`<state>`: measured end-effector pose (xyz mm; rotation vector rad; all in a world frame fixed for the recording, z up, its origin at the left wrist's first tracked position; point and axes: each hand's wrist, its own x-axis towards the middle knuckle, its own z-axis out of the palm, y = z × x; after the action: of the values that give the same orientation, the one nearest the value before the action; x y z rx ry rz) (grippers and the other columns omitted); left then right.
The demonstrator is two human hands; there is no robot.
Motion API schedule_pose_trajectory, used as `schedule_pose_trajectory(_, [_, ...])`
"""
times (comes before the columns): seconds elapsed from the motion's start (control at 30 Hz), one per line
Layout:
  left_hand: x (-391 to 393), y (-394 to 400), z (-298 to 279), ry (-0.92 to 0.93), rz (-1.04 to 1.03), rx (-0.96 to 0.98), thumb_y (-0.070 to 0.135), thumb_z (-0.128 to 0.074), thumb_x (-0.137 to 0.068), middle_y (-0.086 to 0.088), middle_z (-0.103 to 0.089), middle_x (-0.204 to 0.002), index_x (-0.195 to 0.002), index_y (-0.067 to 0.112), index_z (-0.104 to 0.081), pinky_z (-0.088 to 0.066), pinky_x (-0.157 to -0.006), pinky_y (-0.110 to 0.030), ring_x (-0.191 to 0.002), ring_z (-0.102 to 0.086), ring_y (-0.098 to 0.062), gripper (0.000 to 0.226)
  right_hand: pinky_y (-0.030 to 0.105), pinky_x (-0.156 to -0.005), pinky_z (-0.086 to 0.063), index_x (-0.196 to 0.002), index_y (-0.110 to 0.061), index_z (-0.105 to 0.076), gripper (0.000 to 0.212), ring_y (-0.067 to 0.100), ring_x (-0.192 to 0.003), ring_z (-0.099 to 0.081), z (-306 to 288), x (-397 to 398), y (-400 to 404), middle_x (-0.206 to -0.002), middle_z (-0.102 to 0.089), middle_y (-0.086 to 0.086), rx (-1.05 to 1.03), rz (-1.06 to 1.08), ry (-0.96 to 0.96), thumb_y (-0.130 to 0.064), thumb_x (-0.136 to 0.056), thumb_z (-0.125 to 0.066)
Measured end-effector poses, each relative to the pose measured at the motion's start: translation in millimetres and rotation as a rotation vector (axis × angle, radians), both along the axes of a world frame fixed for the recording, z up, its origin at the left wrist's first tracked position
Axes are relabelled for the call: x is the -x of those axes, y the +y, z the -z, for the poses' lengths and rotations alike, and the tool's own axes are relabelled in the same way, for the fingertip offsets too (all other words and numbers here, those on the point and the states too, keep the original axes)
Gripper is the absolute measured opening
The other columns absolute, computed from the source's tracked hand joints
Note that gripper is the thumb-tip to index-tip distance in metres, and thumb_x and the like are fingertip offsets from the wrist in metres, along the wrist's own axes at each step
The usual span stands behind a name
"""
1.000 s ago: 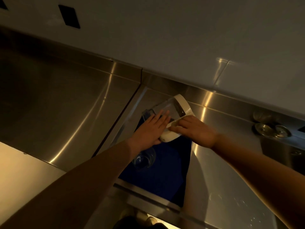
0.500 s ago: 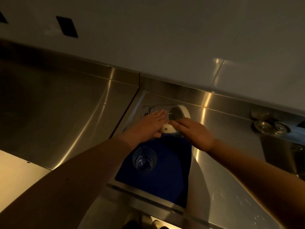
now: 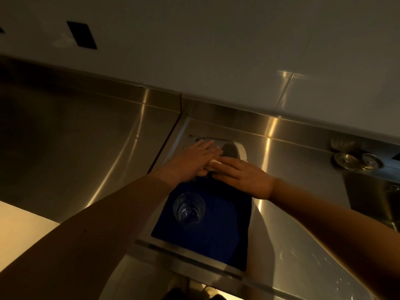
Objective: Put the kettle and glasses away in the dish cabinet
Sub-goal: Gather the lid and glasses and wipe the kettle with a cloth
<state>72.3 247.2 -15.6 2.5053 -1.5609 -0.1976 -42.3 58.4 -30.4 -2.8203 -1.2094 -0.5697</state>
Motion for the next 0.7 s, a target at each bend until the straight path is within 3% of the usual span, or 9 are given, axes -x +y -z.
schedule_pose_trajectory(0.1, [-2, 4, 3, -0.076, 0.013, 0.013, 0.022, -0.065, -0.086, 0.000, -0.013, -0.159, -0.148, 0.027, -0.022, 0.000, -0.116, -0.035, -0.145, -0.002, -0.017, 0.075, 0.041, -0.103, -0.041, -0.130, -0.003, -0.052, 0.043, 0.036, -0.126, -0.046, -3, -6, 5, -0.137, -0.049, 0.019, 0.017, 0.014, -0.040, -0.007, -0.088, -0.062])
schedule_pose_trajectory(0.2, [-3, 7, 3, -0.139, -0.048, 0.028, 0.030, -0.057, -0.092, -0.004, -0.006, -0.159, -0.147, 0.025, -0.027, 0.000, -0.116, -0.041, -0.146, 0.002, -0.023, 0.062, 0.037, -0.102, -0.038, -0.129, -0.003, -0.053, 0.038, 0.035, -0.122, -0.047, -9, -7, 8, -0.133, -0.053, 0.020, 0.023, 0.061, -0.098, -0.010, -0.091, -0.054])
schedule_pose_trajectory(0.27, [1, 6, 3, -0.045, -0.101, 0.043, 0.029, -0.053, -0.094, -0.007, 0.000, -0.159, -0.142, 0.021, -0.037, -0.010, -0.117, -0.050, -0.145, 0.007, -0.030, 0.051, 0.037, -0.097, -0.043, -0.127, -0.004, -0.055, 0.036, 0.034, -0.119, -0.046, -10, -5, 10, -0.129, -0.056, 0.020, 0.018, 0.087, -0.134, -0.011, -0.091, -0.051])
schedule_pose_trajectory(0.37, [5, 5, 3, 0.146, -0.083, 0.124, 0.018, -0.056, -0.093, -0.007, 0.003, -0.159, -0.132, 0.017, -0.048, -0.017, -0.114, -0.053, -0.144, 0.015, -0.030, 0.039, 0.042, -0.091, -0.048, -0.126, -0.004, -0.057, 0.040, 0.034, -0.117, -0.049, -6, 0, 10, -0.128, -0.057, 0.020, 0.032, 0.100, -0.112, -0.009, -0.087, -0.062])
schedule_pose_trajectory(0.47, [2, 1, -1, 0.181, -0.033, 0.150, 0.014, -0.057, -0.091, -0.007, 0.003, -0.159, -0.126, 0.016, -0.053, -0.022, -0.112, -0.056, -0.144, 0.015, -0.028, 0.035, 0.047, -0.088, -0.049, -0.133, -0.004, -0.046, 0.054, 0.038, -0.120, -0.051, -4, 1, 7, -0.133, -0.053, 0.021, 0.068, 0.107, -0.064, -0.007, -0.084, -0.068])
schedule_pose_trajectory(0.63, [2, -10, -6, 0.199, 0.015, 0.200, 0.002, -0.058, -0.088, -0.006, 0.004, -0.159, -0.125, 0.016, -0.053, -0.019, -0.115, -0.046, -0.144, 0.014, -0.023, 0.041, 0.049, -0.094, -0.047, -0.136, -0.003, -0.036, 0.061, 0.040, -0.129, -0.042, -2, 3, 2, -0.139, -0.046, 0.022, 0.096, 0.132, -0.059, -0.005, -0.083, -0.068])
schedule_pose_trajectory(0.7, [7, -15, -6, 0.206, -0.003, 0.232, 0.002, -0.058, -0.088, -0.007, 0.006, -0.159, -0.137, 0.020, -0.045, -0.015, -0.114, -0.040, -0.144, 0.012, -0.022, 0.054, 0.049, -0.092, -0.048, -0.134, 0.000, -0.038, 0.053, 0.041, -0.125, -0.046, 0, 6, -2, -0.136, -0.049, 0.023, 0.105, 0.144, -0.094, -0.003, -0.086, -0.062])
